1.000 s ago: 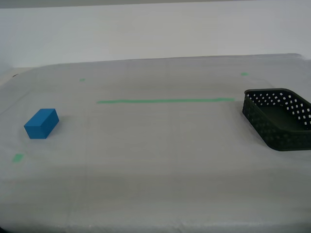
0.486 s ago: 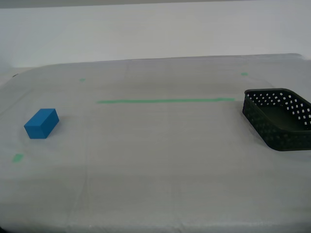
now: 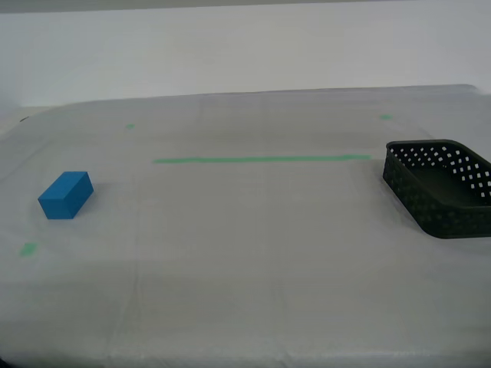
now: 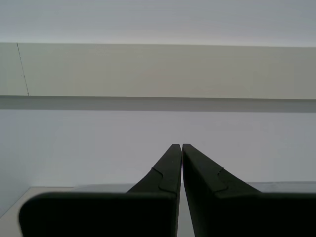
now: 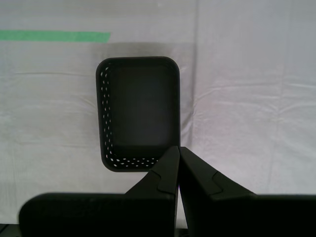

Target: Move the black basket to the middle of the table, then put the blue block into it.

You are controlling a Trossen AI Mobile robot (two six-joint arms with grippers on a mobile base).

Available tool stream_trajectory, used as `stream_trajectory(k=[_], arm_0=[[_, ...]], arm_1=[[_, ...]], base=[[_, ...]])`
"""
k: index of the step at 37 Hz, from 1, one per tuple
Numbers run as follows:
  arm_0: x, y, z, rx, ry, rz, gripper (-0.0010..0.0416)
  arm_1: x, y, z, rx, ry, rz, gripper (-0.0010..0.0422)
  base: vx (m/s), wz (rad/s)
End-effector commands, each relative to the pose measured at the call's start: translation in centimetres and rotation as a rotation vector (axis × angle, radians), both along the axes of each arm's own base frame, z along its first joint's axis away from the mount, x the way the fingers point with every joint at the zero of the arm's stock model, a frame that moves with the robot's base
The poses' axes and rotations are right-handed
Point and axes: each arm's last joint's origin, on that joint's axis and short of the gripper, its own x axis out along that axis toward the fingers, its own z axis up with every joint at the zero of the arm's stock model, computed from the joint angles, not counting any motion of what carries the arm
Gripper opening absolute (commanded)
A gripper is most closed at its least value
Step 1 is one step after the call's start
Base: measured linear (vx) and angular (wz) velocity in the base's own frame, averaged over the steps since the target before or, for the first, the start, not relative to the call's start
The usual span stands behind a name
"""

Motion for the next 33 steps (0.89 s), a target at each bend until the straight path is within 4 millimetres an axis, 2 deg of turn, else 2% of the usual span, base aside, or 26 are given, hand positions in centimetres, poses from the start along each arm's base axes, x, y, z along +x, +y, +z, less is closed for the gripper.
stream_trajectory(k=[1, 8, 18, 33], arm_0=[[-0.26, -0.31, 0.3, -0.026, 0.019, -0.012, 0.0], [-0.51, -0.59, 0.54, -0.053, 0.036, -0.018, 0.0], [-0.61, -0.73, -0.21, -0.056, 0.079, 0.002, 0.0], [-0.42, -0.72, -0.01, -0.062, 0.043, 0.003, 0.0]], arm_1=[[-0.01, 0.0, 0.06, 0.001, -0.005, 0.001, 0.0], [-0.01, -0.01, 0.06, 0.001, -0.005, 0.001, 0.0], [0.0, -0.01, 0.07, 0.001, -0.005, 0.001, 0.0], [-0.01, 0.0, 0.06, 0.001, -0.005, 0.001, 0.0]], base=[[0.0, 0.0], [0.0, 0.0], [0.0, 0.0], [0.0, 0.0]])
